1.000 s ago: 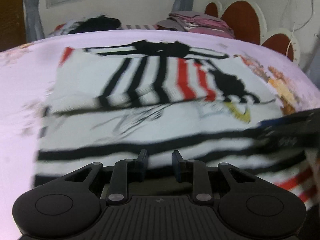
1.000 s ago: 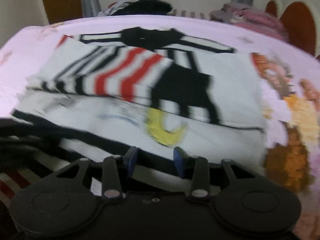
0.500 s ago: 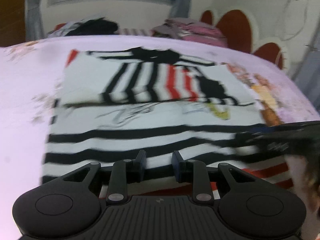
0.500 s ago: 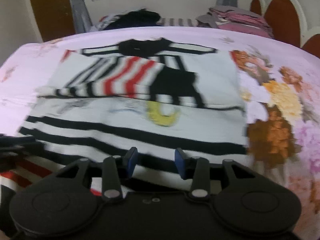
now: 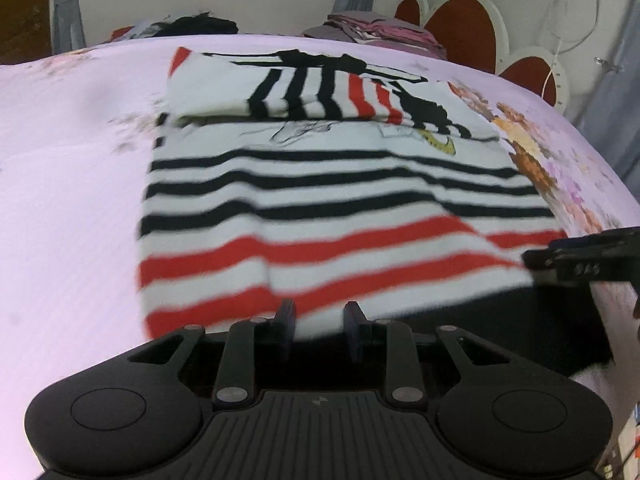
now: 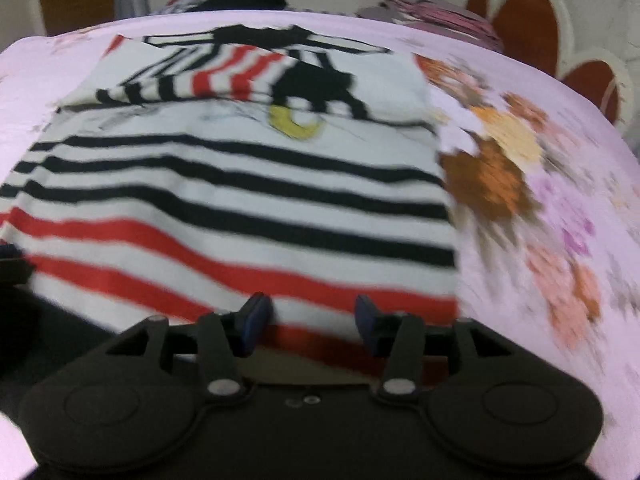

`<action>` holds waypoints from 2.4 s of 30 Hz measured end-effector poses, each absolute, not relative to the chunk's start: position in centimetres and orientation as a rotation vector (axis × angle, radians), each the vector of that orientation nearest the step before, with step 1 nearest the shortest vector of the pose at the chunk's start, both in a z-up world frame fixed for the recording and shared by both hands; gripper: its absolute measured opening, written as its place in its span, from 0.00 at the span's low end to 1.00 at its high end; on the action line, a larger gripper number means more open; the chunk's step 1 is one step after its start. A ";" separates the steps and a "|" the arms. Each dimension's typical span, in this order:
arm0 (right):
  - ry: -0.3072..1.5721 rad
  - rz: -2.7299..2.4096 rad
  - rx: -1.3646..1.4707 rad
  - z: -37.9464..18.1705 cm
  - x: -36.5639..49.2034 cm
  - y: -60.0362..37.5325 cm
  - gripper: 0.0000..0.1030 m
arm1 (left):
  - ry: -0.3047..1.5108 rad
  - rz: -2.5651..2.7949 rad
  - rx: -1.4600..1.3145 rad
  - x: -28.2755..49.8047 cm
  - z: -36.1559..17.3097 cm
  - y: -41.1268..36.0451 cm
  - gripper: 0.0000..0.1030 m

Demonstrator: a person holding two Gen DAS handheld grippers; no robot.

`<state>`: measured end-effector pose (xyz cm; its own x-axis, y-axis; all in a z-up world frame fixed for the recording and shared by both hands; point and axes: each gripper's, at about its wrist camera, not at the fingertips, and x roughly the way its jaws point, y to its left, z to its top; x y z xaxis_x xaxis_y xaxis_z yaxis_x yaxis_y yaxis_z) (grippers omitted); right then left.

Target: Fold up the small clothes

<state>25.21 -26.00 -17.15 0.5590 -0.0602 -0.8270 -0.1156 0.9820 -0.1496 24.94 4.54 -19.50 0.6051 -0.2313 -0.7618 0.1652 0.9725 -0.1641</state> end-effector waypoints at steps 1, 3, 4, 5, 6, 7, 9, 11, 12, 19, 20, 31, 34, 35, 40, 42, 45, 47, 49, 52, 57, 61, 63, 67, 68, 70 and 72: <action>0.979 0.026 -0.181 -16.9 24.7 -26.1 0.45 | 0.893 -0.228 -0.080 24.4 -19.4 4.7 0.26; 0.973 0.040 -0.144 -16.4 23.7 -25.8 0.45 | 0.892 -0.223 -0.088 23.5 -19.1 4.6 0.26; 0.968 0.052 -0.129 -16.2 23.4 -25.4 0.45 | 0.890 -0.228 -0.093 23.2 -19.0 4.5 0.26; 0.968 0.069 -0.114 -16.1 23.0 -24.9 0.45 | 0.893 -0.238 -0.100 22.9 -18.9 4.3 0.26; 0.971 0.081 -0.108 -16.1 22.6 -24.5 0.45 | 0.895 -0.246 -0.103 22.5 -18.9 4.1 0.26; 0.976 0.090 -0.115 -16.3 22.3 -24.1 0.45 | 0.898 -0.249 -0.098 22.2 -19.1 4.0 0.26; 0.990 0.079 -0.152 -16.9 21.7 -23.8 0.45 | 0.908 -0.244 -0.089 21.4 -19.6 4.4 0.26; 0.993 0.055 -0.160 -17.4 20.9 -24.7 0.47 | 0.898 -0.240 -0.107 20.4 -19.8 5.3 0.26; 0.989 0.040 -0.157 -17.4 20.5 -25.3 0.48 | 0.898 -0.235 -0.116 20.1 -19.7 5.7 0.26; 0.986 -0.023 -0.152 -16.8 18.5 -27.3 0.50 | 0.891 -0.197 -0.166 18.4 -19.2 7.3 0.26; 0.986 -0.029 -0.151 -16.8 18.3 -27.5 0.50 | 0.884 -0.192 -0.178 18.2 -19.0 7.6 0.26; 0.971 -0.096 -0.070 -16.0 16.1 -30.1 0.59 | 0.907 -0.150 -0.313 16.8 -19.8 10.8 0.26; 0.983 -0.100 -0.040 -16.3 15.9 -30.7 0.61 | 0.922 -0.158 -0.330 16.8 -20.4 10.4 0.27; 0.988 -0.102 -0.030 -16.4 15.9 -30.8 0.61 | 0.922 -0.159 -0.324 17.0 -20.6 10.1 0.36; 1.006 -0.099 0.029 -17.1 16.1 -31.4 0.61 | 0.926 -0.208 -0.321 17.7 -20.6 8.5 0.69; 1.012 -0.092 0.055 -17.2 16.2 -31.4 0.56 | 0.925 -0.214 -0.296 17.9 -20.6 8.0 0.70; 1.023 -0.076 0.077 -17.2 16.3 -31.0 0.43 | 0.932 -0.232 -0.318 18.4 -20.6 8.4 0.70; 1.032 -0.057 0.089 -17.1 16.4 -30.7 0.27 | 0.940 -0.236 -0.335 18.6 -20.5 8.7 0.63; 1.044 -0.046 0.066 -17.1 16.7 -30.3 0.25 | 0.946 -0.230 -0.323 18.8 -20.5 8.9 0.54; 1.067 -0.026 0.096 -17.1 17.1 -30.5 0.17 | 0.953 -0.219 -0.304 19.1 -20.6 9.3 0.37; 1.100 0.025 0.151 -16.8 17.7 -30.9 0.11 | 0.972 -0.247 -0.313 19.9 -20.4 9.8 0.11; 1.094 0.060 0.232 -16.0 18.3 -31.7 0.11 | 0.936 -0.279 -0.318 20.5 -19.2 9.9 0.09; 1.066 0.076 0.255 -14.9 18.6 -31.9 0.10 | 0.893 -0.288 -0.319 21.0 -17.9 10.0 0.09; 0.983 0.097 0.289 -12.0 20.0 -32.3 0.10 | 0.805 -0.293 -0.327 23.0 -15.1 10.2 0.07; 0.960 0.102 0.292 -11.3 20.5 -32.4 0.10 | 0.780 -0.295 -0.332 23.7 -14.4 10.3 0.07; 0.912 0.111 0.282 -9.8 21.8 -32.4 0.10 | 0.742 -0.295 -0.327 24.9 -13.3 10.3 0.07; 0.871 0.124 0.279 -8.5 23.2 -32.4 0.10 | 0.709 -0.299 -0.332 26.5 -12.3 10.4 0.07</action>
